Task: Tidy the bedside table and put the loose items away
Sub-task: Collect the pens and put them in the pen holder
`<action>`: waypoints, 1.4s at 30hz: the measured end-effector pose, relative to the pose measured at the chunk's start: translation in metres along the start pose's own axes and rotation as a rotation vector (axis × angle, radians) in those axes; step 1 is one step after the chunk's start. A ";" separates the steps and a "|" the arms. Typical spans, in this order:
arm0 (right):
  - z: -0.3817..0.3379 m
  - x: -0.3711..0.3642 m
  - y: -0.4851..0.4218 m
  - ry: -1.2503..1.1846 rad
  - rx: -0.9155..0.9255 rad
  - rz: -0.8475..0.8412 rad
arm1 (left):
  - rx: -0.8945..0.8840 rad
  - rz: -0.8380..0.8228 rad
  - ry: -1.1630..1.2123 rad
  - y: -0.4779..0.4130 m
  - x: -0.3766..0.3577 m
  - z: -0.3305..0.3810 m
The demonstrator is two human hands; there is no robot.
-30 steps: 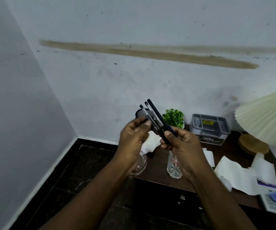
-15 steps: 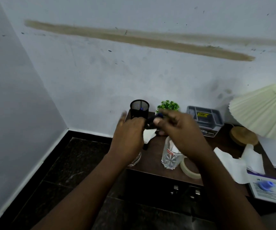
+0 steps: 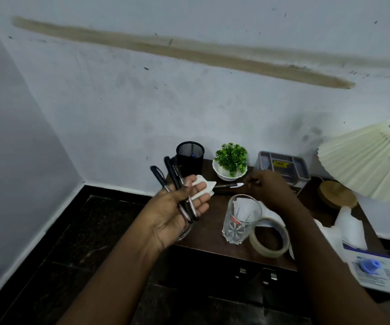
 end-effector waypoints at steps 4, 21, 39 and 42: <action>0.010 -0.031 -0.003 0.112 0.036 -0.116 | 0.032 0.024 -0.071 -0.022 -0.002 -0.002; -0.011 0.060 -0.002 -0.092 -0.031 -0.002 | -0.052 0.035 0.065 -0.049 0.003 -0.003; -0.099 0.011 0.005 -0.218 0.177 -0.166 | -0.203 -0.041 0.334 -0.045 -0.021 0.000; -0.081 0.017 -0.002 -0.132 0.126 -0.083 | -0.207 0.029 0.297 -0.048 -0.015 0.001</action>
Point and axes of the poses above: each hand's wrist, its own y-axis away from the middle knuckle, its own x-axis out of the back of the hand, z = x × y, the point moved 1 cm from there along -y, towards the middle knuckle, and after that the axes turned 6 degrees about -y, right-handed, at the moved point
